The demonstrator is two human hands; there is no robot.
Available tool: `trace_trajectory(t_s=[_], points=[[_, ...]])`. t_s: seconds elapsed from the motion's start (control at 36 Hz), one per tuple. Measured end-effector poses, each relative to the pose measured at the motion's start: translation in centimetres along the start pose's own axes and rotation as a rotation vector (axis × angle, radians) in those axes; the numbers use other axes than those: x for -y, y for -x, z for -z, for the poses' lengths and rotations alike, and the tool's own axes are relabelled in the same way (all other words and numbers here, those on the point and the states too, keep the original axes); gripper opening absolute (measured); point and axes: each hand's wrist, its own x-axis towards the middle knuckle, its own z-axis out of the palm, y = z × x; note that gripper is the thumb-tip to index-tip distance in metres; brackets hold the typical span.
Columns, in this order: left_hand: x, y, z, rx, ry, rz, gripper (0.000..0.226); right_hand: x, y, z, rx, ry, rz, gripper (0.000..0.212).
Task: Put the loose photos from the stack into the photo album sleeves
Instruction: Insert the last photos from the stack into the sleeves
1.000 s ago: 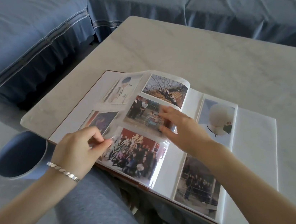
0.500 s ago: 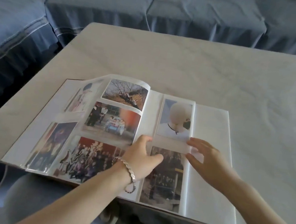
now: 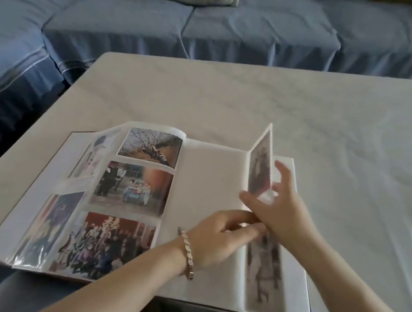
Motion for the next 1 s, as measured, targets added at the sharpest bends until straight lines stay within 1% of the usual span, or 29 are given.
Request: trace_trajectory(t_s=[0.03,0.08,0.14,0.22,0.25,0.28,0.33,0.42,0.47,0.53,0.58,0.64,0.72,0.78,0.83,1.0], points=[[-0.1,0.0,0.1,-0.003,-0.025,-0.004,0.013,-0.3,-0.1,0.5,-0.035,0.076,0.037,0.086],[0.2,0.2,0.7,-0.089,-0.125,-0.035,0.01,-0.9,-0.1,1.7,-0.07,0.192,0.11,0.077],[0.9,1.0,2.0,-0.243,-0.267,-0.082,0.023,-1.2,0.3,2.6,-0.07,0.322,0.113,0.074],[2.3,3.4,4.9,-0.486,-0.431,-0.121,0.029,-1.3,1.0,2.6,-0.081,0.6,0.07,0.065],[2.8,4.3,6.0,-0.555,-0.483,-0.113,0.031,-1.1,1.1,2.2,-0.092,0.695,0.09,0.061],[3.4,5.2,7.2,-0.622,-0.535,-0.09,0.032,-0.7,1.2,1.7,-0.096,0.743,0.132,0.057],[4.8,7.0,9.5,-0.752,-0.611,-0.013,0.033,0.5,1.4,0.2,-0.054,0.714,0.22,0.051],[7.4,9.4,13.3,-0.869,-0.616,0.184,0.035,2.6,1.8,-3.1,0.117,0.611,0.324,0.039],[9.2,10.8,15.9,-0.885,-0.583,0.348,0.043,4.2,2.1,-5.7,0.23,0.549,0.42,0.034],[10.8,11.9,18.4,-0.886,-0.559,0.507,0.052,5.6,2.3,-8.3,0.308,0.537,0.541,0.034],[12.2,12.9,20.4,-0.877,-0.569,0.677,0.066,6.9,2.2,-10.9,0.394,0.559,0.651,0.038],[13.2,13.5,21.9,-0.845,-0.568,0.806,0.084,7.7,2.0,-13.3,0.487,0.619,0.698,0.045],[14.5,13.9,23.5,-0.828,-0.473,0.893,0.099,8.1,1.4,-16.0,0.571,0.728,0.67,0.053],[15.0,14.0,24.4,-0.821,-0.436,0.922,0.103,7.9,1.1,-17.2,0.593,0.841,0.669,0.057],[15.5,14.0,25.1,-0.801,-0.465,0.944,0.104,7.4,0.8,-17.8,0.594,0.951,0.689,0.061],[15.7,13.6,26.4,-0.738,-0.45,1.056,0.116,6.6,0.4,-18.4,0.601,1.017,0.659,0.064]])
